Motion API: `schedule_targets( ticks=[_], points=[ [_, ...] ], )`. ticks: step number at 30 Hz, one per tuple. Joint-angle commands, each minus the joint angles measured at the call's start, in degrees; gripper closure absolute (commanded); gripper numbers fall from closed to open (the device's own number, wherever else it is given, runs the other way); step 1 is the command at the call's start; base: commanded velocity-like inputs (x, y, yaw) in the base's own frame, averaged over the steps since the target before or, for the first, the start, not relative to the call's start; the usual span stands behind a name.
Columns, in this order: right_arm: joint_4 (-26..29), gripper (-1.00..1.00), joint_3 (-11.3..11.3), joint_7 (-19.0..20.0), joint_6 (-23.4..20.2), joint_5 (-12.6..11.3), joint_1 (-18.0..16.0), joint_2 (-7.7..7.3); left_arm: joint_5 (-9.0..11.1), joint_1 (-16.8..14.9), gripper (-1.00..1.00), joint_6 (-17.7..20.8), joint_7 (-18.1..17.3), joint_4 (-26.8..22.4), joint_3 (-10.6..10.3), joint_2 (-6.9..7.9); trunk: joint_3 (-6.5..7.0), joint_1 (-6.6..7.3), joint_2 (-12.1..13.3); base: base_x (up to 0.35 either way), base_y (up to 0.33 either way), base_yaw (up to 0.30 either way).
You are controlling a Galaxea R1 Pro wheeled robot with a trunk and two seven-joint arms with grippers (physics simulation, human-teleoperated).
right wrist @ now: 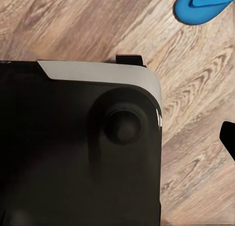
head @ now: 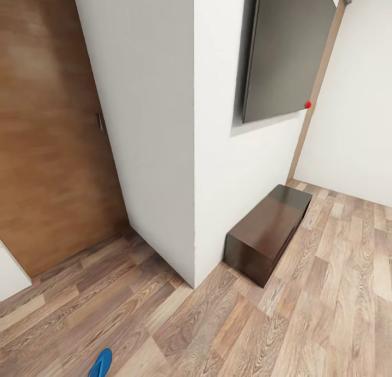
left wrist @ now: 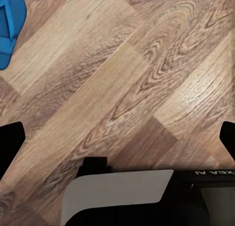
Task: In the bedroom, move the book from the bed onto either nightstand, and place the two sandals side by side next to the bed.
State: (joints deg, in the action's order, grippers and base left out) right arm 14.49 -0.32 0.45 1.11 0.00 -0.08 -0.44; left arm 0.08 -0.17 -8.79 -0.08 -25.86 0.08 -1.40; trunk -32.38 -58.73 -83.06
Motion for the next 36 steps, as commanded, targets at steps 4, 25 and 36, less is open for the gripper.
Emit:
schedule_targets(
  ticks=[4,25,36],
  points=[
    [0.02,-1.00,-0.04,0.05,0.12,0.00,-0.01,0.00,0.01,-0.01,-1.00,-0.18,-0.01,0.02,0.01,0.02,-0.20,0.00,-0.02,0.011,0.000,-0.252],
    [0.03,-1.00,-0.04,0.06,0.12,0.00,-0.01,-0.05,0.11,-0.01,-1.00,-0.18,-0.01,0.02,0.01,0.00,-1.03,0.00,-0.02,0.069,0.000,-0.252],
    [0.06,-1.00,-0.04,0.05,0.12,0.00,-0.01,-0.09,0.16,-0.01,-1.00,-0.18,-0.01,0.02,0.01,0.06,-1.46,0.00,-0.02,0.050,0.045,-0.252]
  ],
)
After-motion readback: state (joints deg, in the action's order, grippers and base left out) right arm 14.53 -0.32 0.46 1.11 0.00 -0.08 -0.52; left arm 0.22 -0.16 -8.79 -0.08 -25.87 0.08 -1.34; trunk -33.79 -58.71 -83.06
